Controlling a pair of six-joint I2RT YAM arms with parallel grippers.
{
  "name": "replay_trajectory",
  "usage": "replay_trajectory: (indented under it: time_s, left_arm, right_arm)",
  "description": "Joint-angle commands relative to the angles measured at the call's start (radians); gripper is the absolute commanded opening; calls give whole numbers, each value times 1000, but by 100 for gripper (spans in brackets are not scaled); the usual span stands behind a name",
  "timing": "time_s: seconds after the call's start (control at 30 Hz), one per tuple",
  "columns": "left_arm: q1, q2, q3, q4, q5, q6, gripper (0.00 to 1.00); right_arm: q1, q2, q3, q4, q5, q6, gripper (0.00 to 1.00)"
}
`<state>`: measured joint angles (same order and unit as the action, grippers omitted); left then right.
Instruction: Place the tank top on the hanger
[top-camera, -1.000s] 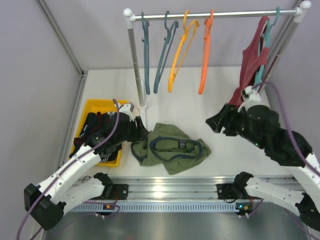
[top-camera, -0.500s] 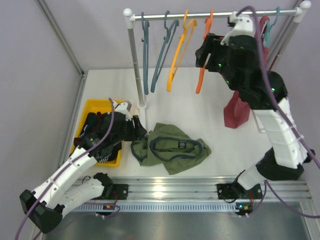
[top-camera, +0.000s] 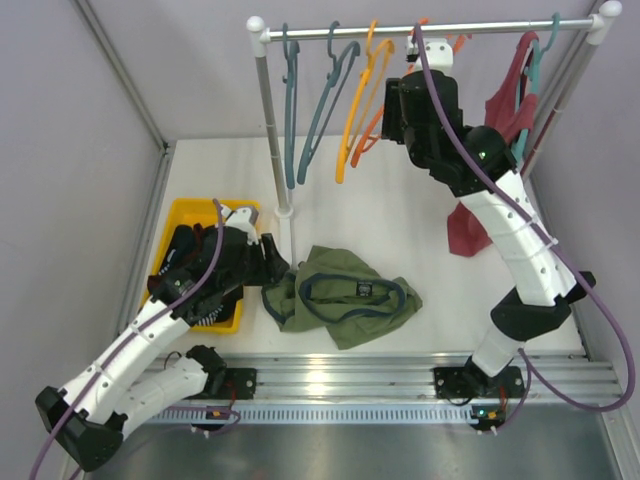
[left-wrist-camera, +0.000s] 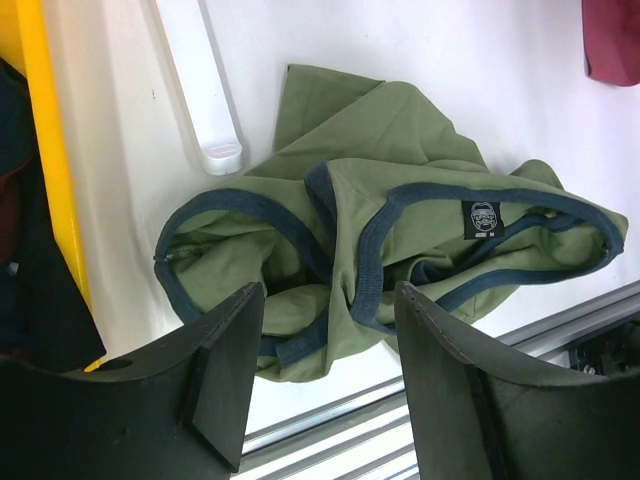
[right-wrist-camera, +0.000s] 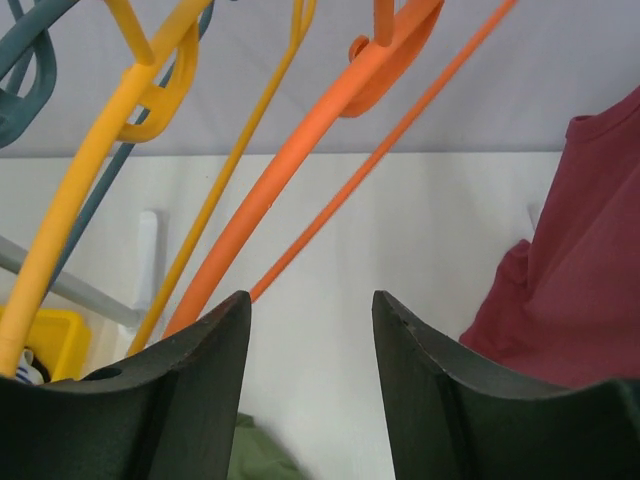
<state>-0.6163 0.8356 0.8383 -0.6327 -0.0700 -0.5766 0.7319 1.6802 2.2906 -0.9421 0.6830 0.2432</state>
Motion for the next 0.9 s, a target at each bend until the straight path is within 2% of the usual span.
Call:
replay_trajectory:
  time_s: [0.0,0.13,0.27,0.5,0.73,0.87]
  left_arm:
    - [-2,-15,24,2,-10,1,60]
    - [0,-21,22,-2,-10,-3,60]
    - [0,-26,19,-9,-14,-2,60]
    - [-2,-32,15,-12,-11,-3,60]
    - [-2,-26,4,2,-2,-5,60]
    - [-2,-18,4,4,-1,0,60]
  right_arm:
    - [-15,-34,-19,35,39,-25,52]
    - [-15,-43,-22,35,43,-25,56]
    - [-15,-102,-103,74,30,-13,68]
    - [-15,-165,-140,52,18,14,66]
    - [-15,-257,-204,114,-8,42,69]
    - [-15,-243,-162,154,-7,10,81]
